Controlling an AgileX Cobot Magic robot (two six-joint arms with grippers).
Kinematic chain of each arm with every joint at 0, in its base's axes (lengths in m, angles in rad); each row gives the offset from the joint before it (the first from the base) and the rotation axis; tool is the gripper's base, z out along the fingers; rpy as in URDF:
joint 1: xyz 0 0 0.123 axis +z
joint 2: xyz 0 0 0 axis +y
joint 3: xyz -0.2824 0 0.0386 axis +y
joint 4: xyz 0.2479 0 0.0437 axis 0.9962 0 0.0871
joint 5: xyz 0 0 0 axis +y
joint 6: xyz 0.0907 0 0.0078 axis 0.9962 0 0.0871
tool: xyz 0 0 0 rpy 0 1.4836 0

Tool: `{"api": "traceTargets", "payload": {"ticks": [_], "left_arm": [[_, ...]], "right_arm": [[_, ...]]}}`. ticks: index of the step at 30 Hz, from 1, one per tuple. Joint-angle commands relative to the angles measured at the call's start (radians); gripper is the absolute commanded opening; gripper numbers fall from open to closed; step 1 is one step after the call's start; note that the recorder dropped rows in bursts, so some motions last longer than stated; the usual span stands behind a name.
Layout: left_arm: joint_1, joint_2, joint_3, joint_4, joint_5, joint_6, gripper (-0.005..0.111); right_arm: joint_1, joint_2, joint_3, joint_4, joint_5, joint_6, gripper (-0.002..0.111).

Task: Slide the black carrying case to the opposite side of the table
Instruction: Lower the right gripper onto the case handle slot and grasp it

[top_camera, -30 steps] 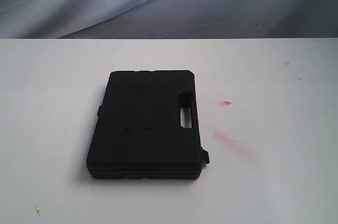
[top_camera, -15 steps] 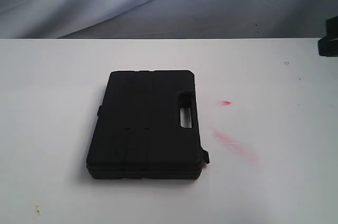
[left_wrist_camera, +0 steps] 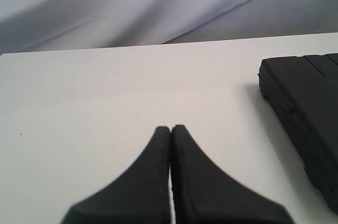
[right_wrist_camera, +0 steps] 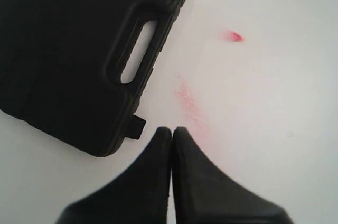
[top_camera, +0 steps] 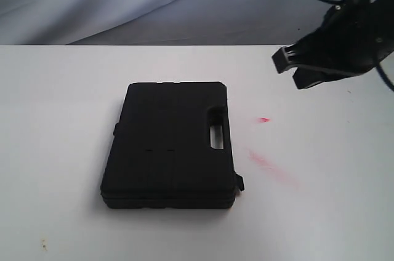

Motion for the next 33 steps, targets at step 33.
{"api": "traceTargets", "payload": {"ticks": [33], "left_arm": [[0.002,-0.004,0.005,0.002,-0.002,-0.007,0.0]], "right_arm": [[0.109,0.541,-0.194,0.017,-0.186,0.166,0.036]]}}
